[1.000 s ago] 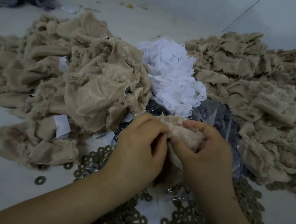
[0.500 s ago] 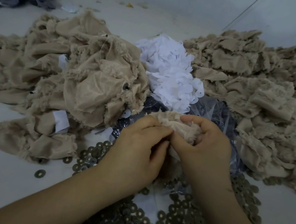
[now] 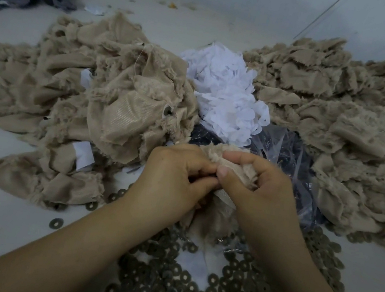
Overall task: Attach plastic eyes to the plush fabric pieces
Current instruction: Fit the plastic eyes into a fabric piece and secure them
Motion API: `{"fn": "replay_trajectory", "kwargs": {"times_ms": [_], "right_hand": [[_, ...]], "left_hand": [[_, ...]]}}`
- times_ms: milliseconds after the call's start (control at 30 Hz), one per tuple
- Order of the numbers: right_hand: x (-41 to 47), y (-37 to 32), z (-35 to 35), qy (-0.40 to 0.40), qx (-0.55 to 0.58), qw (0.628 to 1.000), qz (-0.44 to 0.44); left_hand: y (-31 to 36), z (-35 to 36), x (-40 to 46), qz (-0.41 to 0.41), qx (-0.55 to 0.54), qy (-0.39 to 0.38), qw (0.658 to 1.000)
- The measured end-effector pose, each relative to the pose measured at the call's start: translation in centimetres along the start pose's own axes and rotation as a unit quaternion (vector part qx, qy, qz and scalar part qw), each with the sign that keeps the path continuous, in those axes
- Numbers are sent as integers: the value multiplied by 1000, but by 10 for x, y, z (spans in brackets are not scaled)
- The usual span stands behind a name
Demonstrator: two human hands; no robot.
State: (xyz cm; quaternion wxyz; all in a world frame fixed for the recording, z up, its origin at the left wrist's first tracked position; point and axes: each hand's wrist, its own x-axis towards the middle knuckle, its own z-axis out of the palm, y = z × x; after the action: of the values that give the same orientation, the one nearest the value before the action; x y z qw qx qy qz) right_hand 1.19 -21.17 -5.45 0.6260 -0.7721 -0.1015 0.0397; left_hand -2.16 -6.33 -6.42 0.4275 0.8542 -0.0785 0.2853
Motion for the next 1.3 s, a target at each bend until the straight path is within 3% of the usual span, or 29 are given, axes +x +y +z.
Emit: {"fn": "replay_trajectory", "kwargs": {"times_ms": [200, 367, 833, 1067, 1133, 1300], "right_hand": [[1, 7, 0, -38, 180, 979, 89], [3, 9, 1, -35, 239, 962, 124], [3, 7, 0, -50, 300, 933, 191], [6, 3, -4, -60, 340, 929, 134], [8, 1, -6, -46, 330, 932, 145], [14, -2, -7, -34, 358, 908, 213]], "left_hand": [[-2, 3, 2, 29, -12, -4, 999], [-4, 5, 3, 36, -23, -17, 999], [-8, 13, -1, -22, -101, -36, 994], [2, 9, 4, -14, -96, 27, 995], [3, 6, 3, -59, -100, 34, 993], [-7, 0, 3, -110, -34, -62, 991]]}}
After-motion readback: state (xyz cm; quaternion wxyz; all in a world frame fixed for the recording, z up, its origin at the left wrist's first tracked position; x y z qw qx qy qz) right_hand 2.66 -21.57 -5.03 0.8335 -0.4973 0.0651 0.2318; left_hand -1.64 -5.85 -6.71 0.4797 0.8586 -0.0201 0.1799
